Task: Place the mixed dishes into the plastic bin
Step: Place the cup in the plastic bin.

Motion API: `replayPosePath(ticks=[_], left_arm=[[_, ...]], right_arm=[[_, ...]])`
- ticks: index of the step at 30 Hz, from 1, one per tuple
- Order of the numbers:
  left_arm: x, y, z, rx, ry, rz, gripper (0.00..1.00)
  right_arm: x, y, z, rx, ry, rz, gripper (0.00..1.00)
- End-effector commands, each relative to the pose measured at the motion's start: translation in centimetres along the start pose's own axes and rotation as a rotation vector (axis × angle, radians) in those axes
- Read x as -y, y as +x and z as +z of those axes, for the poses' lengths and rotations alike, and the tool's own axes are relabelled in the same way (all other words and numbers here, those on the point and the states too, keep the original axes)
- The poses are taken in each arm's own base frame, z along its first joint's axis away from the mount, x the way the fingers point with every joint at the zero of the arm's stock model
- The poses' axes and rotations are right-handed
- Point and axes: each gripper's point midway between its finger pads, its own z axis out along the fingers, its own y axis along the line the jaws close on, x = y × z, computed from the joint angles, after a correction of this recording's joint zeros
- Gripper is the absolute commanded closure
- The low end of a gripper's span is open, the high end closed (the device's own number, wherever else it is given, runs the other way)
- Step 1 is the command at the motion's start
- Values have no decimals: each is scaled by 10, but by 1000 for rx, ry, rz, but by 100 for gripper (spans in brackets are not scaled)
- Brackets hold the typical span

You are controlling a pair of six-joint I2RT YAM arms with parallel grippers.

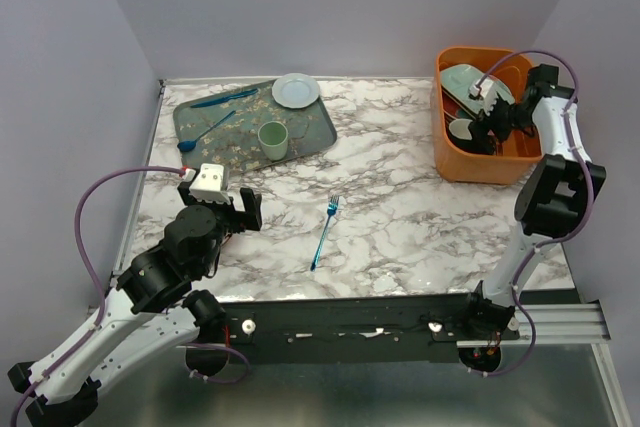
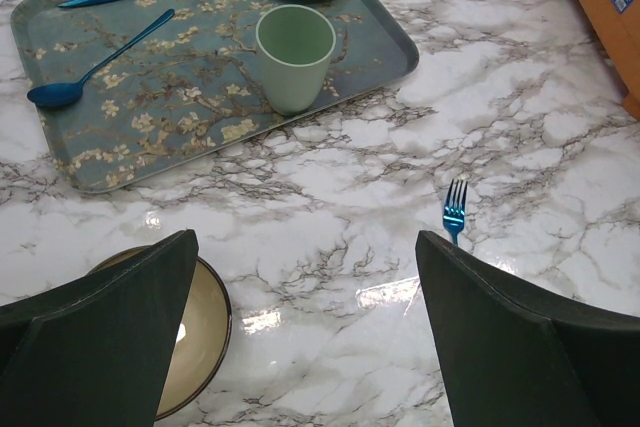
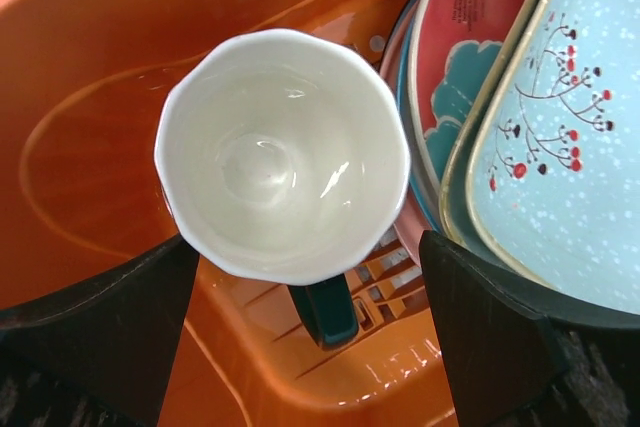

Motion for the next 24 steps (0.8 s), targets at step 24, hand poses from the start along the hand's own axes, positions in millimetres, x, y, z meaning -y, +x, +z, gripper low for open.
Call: replayPosePath(ticks=[24], left_arm=[[-4, 1, 1, 7, -14, -1, 1]], right_arm=[[-62, -45, -62, 166, -80, 138, 1]])
